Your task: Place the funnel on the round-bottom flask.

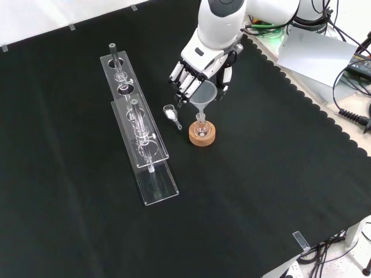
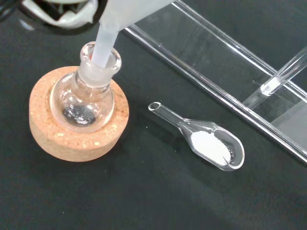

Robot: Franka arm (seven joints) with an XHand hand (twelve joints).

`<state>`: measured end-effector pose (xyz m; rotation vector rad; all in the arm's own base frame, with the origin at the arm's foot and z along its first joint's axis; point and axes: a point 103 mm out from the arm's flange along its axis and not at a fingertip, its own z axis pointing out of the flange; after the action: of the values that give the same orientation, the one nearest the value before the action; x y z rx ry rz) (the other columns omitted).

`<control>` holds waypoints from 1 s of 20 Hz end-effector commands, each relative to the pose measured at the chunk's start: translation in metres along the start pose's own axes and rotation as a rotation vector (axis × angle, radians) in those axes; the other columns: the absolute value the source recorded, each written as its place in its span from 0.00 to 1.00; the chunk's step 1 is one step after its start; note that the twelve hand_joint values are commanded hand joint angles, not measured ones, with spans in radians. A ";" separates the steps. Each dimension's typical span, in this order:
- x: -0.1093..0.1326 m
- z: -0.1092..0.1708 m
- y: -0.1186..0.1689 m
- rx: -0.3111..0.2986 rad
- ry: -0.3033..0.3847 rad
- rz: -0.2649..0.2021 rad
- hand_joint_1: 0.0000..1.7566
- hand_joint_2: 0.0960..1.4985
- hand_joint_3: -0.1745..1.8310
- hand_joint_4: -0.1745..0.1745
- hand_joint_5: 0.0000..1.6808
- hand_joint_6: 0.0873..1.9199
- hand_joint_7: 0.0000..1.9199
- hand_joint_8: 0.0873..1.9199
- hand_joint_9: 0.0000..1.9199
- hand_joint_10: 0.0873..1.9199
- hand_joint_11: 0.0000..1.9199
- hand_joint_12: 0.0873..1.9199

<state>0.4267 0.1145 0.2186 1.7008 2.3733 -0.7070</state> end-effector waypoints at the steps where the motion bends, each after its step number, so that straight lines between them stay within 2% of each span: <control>1: -0.002 0.011 0.007 0.015 -0.006 -0.012 0.57 0.43 0.43 0.30 0.38 0.41 0.32 0.39 0.55 0.29 0.37 0.56; 8: -0.003 0.015 0.006 0.035 -0.016 0.011 0.57 0.43 0.43 0.30 0.38 0.41 0.31 0.39 0.55 0.29 0.37 0.56; 20: -0.002 0.016 0.006 0.019 0.001 -0.003 0.56 0.43 0.43 0.29 0.35 0.41 0.29 0.39 0.52 0.29 0.35 0.57</control>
<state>0.4310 0.1095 0.2036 1.7015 2.3693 -0.7458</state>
